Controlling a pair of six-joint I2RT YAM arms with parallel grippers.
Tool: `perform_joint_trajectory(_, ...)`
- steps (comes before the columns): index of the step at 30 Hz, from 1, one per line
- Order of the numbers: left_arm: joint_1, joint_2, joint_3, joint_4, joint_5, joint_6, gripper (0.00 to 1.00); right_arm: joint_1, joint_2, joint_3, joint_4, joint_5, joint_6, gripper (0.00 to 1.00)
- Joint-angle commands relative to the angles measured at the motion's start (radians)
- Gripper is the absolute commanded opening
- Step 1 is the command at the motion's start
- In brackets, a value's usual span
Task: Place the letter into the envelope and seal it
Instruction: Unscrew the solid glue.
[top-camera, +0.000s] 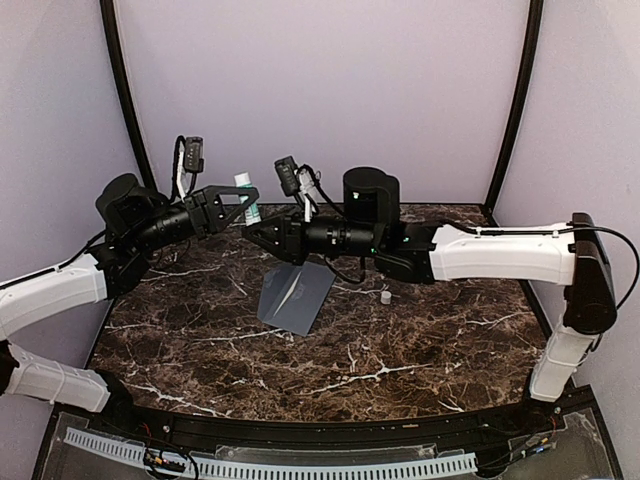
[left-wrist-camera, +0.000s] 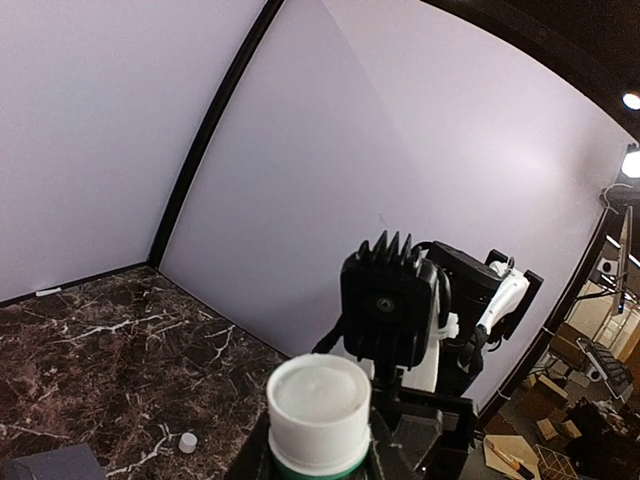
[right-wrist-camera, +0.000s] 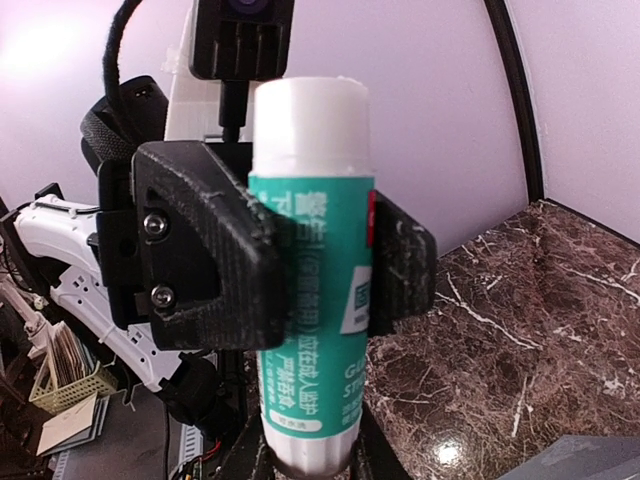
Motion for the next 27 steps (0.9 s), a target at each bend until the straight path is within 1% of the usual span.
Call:
perform_joint_trajectory(1, 0.003, 0.010, -0.001, 0.112, 0.154, -0.052, 0.00, -0.029, -0.074, -0.049, 0.162, -0.109, 0.021, 0.18)
perform_joint_trajectory(8, 0.003, 0.035, -0.004, 0.232, 0.321, -0.122, 0.00, -0.060, -0.101, -0.115, 0.328, -0.298, 0.104, 0.18)
perform_joint_trajectory(11, 0.003, 0.039, 0.000, 0.243, 0.352, -0.133, 0.00, -0.062, -0.101, -0.115, 0.353, -0.334, 0.116, 0.18)
perform_joint_trajectory(13, 0.003, 0.037, 0.000, 0.235, 0.356, -0.127, 0.00, -0.063, -0.102, -0.113, 0.347, -0.332, 0.116, 0.21)
perform_joint_trajectory(14, 0.003, 0.029, -0.001, 0.222, 0.343, -0.115, 0.00, -0.064, -0.104, -0.115, 0.337, -0.321, 0.111, 0.24)
perform_joint_trajectory(15, 0.003, 0.024, -0.004, 0.212, 0.316, -0.106, 0.00, -0.064, -0.109, -0.117, 0.320, -0.303, 0.103, 0.31)
perform_joint_trajectory(18, 0.004, -0.023, -0.008, 0.139, 0.235, -0.035, 0.00, -0.066, -0.143, -0.128, 0.219, -0.200, 0.051, 0.57)
perform_joint_trajectory(20, 0.007, -0.061, -0.002, 0.064, 0.160, 0.020, 0.00, -0.070, -0.174, -0.145, 0.151, -0.126, 0.017, 0.70)
perform_joint_trajectory(23, 0.014, -0.108, 0.013, -0.044, 0.023, 0.089, 0.00, -0.069, -0.205, -0.149, 0.053, -0.041, -0.031, 0.78)
perform_joint_trajectory(26, 0.016, -0.142, 0.022, -0.134, -0.065, 0.141, 0.00, -0.059, -0.210, -0.142, -0.009, 0.030, -0.052, 0.80)
perform_joint_trajectory(27, 0.016, -0.144, 0.023, -0.165, -0.115, 0.146, 0.00, -0.056, -0.202, -0.136, -0.016, 0.041, -0.051, 0.81)
